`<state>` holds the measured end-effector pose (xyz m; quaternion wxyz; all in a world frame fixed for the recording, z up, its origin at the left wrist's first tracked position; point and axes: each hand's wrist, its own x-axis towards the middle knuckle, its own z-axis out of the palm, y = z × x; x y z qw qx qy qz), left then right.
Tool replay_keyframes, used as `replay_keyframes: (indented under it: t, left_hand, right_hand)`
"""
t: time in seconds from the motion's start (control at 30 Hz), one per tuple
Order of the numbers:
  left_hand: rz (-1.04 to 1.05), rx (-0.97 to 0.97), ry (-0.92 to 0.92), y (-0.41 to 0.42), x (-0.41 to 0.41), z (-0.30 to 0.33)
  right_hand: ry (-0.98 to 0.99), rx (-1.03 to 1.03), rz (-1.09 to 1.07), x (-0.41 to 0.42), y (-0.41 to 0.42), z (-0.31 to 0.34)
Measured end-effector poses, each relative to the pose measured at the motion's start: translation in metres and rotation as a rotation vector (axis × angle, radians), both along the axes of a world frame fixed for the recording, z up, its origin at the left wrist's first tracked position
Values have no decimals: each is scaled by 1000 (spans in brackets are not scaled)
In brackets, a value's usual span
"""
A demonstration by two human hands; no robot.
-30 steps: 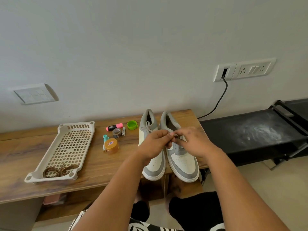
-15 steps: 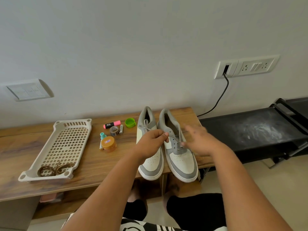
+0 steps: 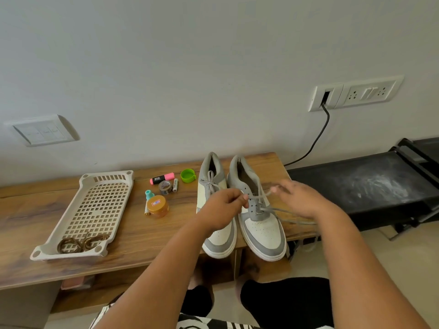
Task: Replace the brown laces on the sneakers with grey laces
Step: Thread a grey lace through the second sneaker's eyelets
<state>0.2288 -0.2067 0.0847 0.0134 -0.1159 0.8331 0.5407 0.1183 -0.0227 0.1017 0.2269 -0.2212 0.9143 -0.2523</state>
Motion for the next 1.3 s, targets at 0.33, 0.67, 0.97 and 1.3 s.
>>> replay_keyframes:
  t: [0.33,0.67,0.97,1.3]
  left_hand:
    - [126,76,21,16,-10,-13]
    - [382,-329,-200,36,-53,-47]
    - [324,-484,-152,37,-47,-49]
    - [382,-272,-128,33,-38,-49]
  right_hand:
    - [-247,-393,36,5,-15,-11]
    - [-123,-153,-115,-5,-6,-31]
    - [-18,-54,-94,-6,-11,-24]
    - [76,-11,54,4,-31,-33]
